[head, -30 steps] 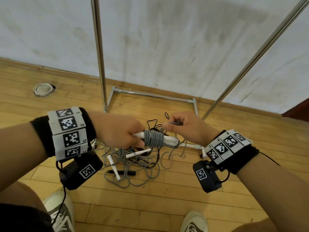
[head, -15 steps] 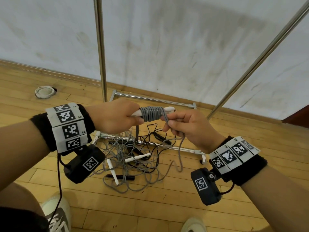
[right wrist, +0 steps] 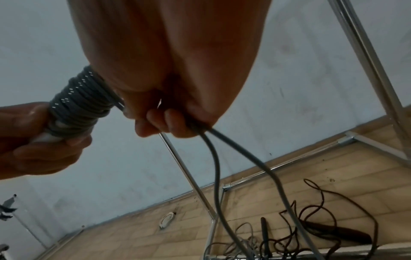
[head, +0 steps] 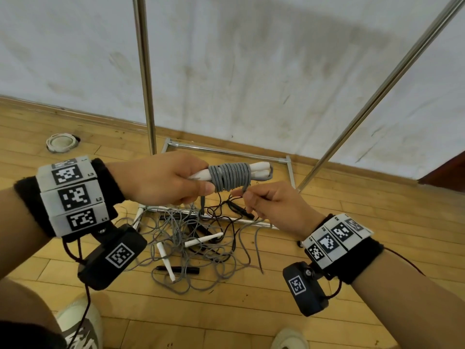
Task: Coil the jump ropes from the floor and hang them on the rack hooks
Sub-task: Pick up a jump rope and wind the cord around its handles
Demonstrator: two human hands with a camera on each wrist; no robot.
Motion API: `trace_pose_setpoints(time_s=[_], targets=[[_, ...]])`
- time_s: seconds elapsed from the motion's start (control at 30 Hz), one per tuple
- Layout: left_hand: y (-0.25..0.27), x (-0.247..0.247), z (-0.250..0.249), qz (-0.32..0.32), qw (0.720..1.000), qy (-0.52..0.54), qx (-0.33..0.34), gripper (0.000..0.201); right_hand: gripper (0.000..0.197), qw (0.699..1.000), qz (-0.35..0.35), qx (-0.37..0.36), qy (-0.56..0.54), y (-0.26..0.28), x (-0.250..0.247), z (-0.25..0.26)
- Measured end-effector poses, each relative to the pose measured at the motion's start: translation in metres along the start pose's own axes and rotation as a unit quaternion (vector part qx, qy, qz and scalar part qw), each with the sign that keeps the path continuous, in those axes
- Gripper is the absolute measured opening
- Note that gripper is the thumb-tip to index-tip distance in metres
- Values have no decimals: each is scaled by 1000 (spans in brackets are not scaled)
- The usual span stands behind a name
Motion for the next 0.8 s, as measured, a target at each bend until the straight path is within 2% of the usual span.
trace_pose_setpoints(time_s=[0.07, 0.2, 0.3, 0.37, 0.5, 0.67, 0.8], targets=[[3, 5, -1, 25, 1000, 0, 2, 24, 20, 999, 23, 10, 20, -1, 2, -4], [10, 18, -9, 78, 997, -10, 25, 27, 14, 998, 54, 19, 32, 0, 3, -7], [15, 30, -9, 124, 992, -9, 16, 24, 17, 979, 75, -58, 182, 0, -1, -6], [16, 36, -8, 133, 991, -28, 10, 24, 15, 965, 83, -53, 242, -4, -2, -14], [13, 45, -1, 146, 985, -88, -5, 22, 30, 977, 51, 24, 205, -10, -11, -23], [6, 55, 11, 145, 972, -182, -31, 24, 20, 990, 20, 40, 131, -13, -20, -6], [-4, 43, 15, 92, 971, -215, -51, 26, 16, 996, -15, 45, 73, -13, -25, 7]])
Point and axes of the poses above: each hand's wrist, its own y-axis away from the middle knuckle, its own x-axis out of the palm, z = x × y, the point moved 9 cm from there along -y, towards the middle knuckle, and after that the axes turned 6 degrees about -z, right-handed, at the moved point
